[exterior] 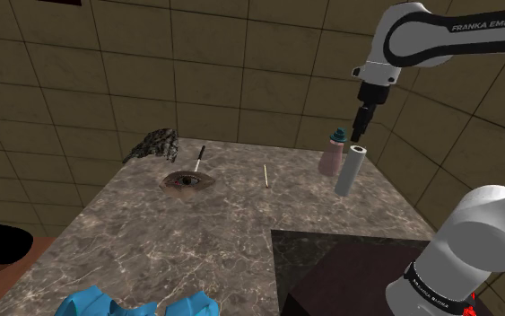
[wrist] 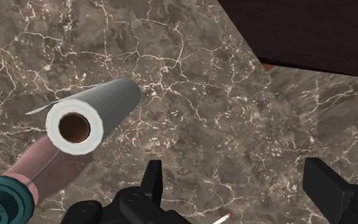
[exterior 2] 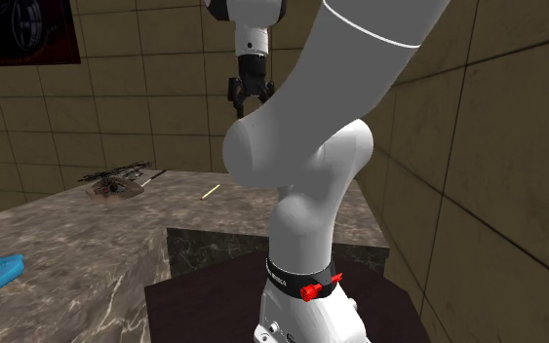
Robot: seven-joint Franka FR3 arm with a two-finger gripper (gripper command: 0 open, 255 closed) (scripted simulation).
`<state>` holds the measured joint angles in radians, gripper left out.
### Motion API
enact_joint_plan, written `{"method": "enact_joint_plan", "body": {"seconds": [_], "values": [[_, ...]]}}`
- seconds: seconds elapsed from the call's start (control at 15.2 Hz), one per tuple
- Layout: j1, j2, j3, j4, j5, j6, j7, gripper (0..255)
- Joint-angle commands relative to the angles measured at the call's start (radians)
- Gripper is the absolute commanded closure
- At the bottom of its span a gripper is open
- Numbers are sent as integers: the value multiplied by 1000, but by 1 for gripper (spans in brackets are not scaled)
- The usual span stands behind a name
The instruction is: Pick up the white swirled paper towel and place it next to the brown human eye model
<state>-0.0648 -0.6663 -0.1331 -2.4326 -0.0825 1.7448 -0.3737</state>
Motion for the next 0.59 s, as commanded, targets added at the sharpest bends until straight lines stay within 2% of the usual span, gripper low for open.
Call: {"method": "enact_joint_plan", "body": {"seconds": [0.0,0.53], "values": [[-10,29,-33,-8,-24,45,-46,0],[-40,222,-179,23,-88,242,-243,0]]}}
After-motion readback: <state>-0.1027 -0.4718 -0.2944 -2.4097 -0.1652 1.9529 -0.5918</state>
